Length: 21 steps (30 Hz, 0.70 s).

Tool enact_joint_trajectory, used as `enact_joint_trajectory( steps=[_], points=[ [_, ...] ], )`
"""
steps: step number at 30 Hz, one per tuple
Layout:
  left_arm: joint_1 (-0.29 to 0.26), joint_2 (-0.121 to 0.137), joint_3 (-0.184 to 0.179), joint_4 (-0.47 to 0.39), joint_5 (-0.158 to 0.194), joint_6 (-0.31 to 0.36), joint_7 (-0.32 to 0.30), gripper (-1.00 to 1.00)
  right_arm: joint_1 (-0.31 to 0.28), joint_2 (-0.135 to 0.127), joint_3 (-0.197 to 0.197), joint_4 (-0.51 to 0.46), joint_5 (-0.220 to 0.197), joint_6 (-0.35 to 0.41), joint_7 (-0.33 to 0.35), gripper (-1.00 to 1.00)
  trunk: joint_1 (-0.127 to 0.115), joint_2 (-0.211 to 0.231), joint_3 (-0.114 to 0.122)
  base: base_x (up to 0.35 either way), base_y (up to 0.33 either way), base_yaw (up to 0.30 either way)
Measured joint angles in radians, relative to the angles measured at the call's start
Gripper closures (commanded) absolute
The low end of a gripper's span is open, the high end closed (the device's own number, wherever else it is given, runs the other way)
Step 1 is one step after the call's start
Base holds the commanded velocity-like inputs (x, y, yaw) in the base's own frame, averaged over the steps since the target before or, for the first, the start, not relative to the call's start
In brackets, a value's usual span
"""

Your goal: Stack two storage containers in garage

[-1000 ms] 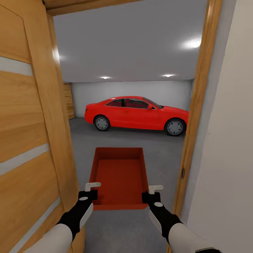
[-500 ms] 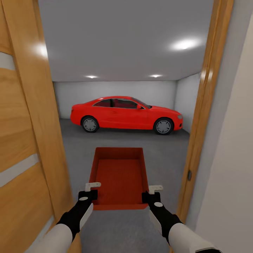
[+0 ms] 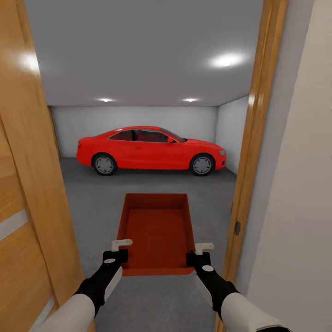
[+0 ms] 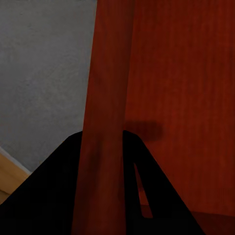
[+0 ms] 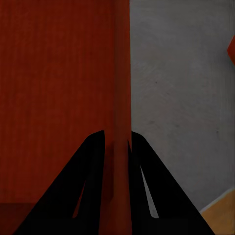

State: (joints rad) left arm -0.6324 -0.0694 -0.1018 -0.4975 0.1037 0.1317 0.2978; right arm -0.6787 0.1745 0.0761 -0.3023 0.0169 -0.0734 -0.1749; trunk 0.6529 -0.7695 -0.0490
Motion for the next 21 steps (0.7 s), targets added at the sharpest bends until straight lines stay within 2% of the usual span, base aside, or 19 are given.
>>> enact_joint_trajectory(
  steps=[13,21],
  points=[
    [0.000,0.000,-0.002,0.001,0.002,0.000,0.001,1.00,0.000,0.000,0.000,0.000,0.001,0.001,0.000,1.00,0.000,0.000,0.000,0.004,0.000,-0.002],
    [0.000,0.000,0.000,-0.001,-0.001,0.000,0.000,1.00,0.000,0.000,0.000,0.000,0.000,-0.001,0.000,1.00,-0.001,0.000,0.000,0.250,0.000,0.000]
  ],
)
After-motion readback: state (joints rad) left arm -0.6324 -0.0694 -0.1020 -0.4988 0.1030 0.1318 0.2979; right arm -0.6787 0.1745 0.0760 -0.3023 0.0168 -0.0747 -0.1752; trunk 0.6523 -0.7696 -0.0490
